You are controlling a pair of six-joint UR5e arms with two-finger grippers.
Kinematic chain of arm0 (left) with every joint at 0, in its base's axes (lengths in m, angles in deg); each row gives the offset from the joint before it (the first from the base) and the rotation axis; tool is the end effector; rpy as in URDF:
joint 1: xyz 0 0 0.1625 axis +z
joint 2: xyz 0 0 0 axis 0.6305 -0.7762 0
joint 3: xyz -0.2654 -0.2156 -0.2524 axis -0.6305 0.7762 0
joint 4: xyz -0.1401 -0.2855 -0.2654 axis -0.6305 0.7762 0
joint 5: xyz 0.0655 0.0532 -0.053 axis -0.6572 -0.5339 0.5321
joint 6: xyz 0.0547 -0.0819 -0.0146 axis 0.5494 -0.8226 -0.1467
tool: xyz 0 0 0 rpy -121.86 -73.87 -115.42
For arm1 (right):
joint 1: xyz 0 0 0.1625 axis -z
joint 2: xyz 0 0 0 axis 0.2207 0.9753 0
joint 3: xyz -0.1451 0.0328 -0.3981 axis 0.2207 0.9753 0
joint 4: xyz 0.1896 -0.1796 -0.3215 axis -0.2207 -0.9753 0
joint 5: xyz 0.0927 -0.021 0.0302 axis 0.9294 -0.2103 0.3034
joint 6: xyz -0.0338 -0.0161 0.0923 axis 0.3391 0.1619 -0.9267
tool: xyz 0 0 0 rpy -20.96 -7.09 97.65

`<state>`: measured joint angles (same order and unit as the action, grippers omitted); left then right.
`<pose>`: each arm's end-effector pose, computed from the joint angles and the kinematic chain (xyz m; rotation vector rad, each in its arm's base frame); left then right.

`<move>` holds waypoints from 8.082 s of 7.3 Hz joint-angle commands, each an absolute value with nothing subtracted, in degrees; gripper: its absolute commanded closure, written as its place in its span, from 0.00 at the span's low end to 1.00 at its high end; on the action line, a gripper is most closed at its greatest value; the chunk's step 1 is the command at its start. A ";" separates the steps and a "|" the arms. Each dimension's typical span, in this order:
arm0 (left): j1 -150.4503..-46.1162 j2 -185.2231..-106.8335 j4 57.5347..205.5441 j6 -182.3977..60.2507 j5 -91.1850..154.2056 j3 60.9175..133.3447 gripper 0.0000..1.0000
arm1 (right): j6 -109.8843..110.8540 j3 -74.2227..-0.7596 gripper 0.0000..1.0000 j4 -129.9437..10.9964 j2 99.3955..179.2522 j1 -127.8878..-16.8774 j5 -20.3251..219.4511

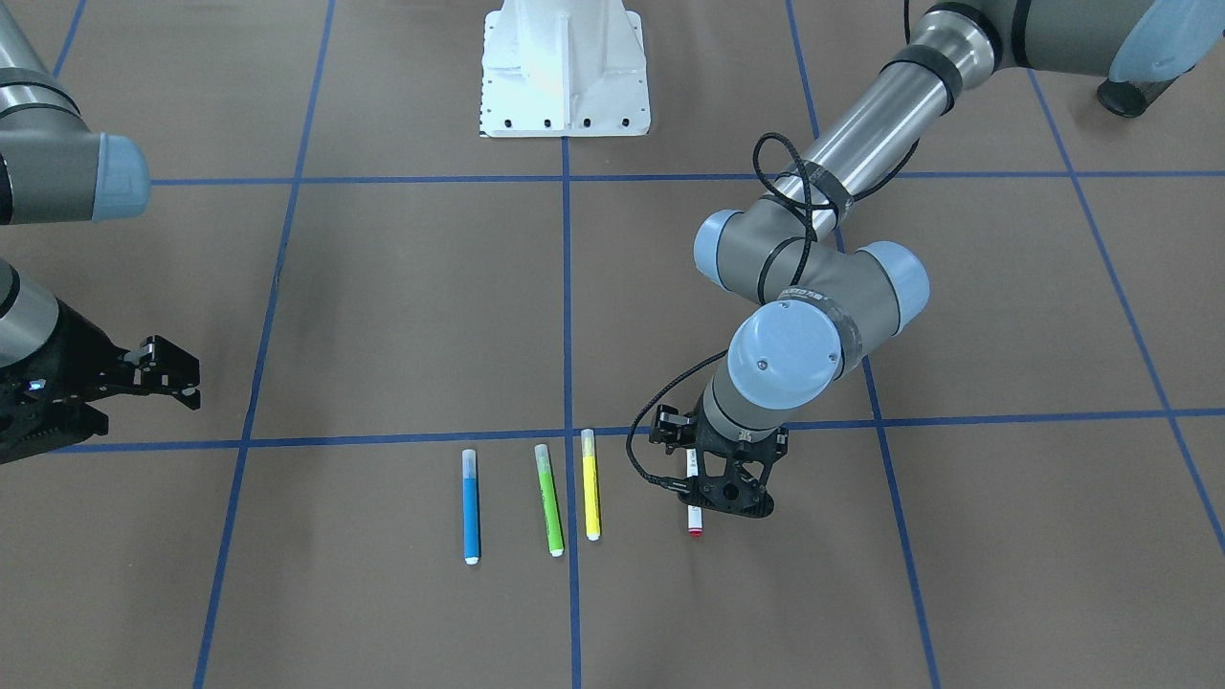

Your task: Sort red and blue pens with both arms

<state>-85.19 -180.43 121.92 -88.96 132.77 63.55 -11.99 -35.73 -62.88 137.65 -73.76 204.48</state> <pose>0.5246 -0.6596 0.2738 0.0927 0.8439 0.2109 -0.2498 -0.5997 0.4156 0.1711 -0.8306 -0.1901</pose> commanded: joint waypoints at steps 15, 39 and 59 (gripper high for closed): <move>-90.38 -179.45 107.13 -102.06 138.45 75.34 1.00 | -18.96 -26.88 0.01 -63.50 127.20 -71.82 204.77; -117.31 -135.60 87.42 -83.88 142.16 110.74 1.00 | -35.57 4.70 0.37 -55.59 102.48 -56.79 194.14; -128.47 -109.67 87.42 -52.47 136.38 114.27 1.00 | -21.01 -4.75 1.00 -69.62 105.71 -63.11 193.53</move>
<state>-126.68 -112.15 87.46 -59.41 138.43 114.77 -24.42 -1.16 -65.30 103.76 -62.02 193.97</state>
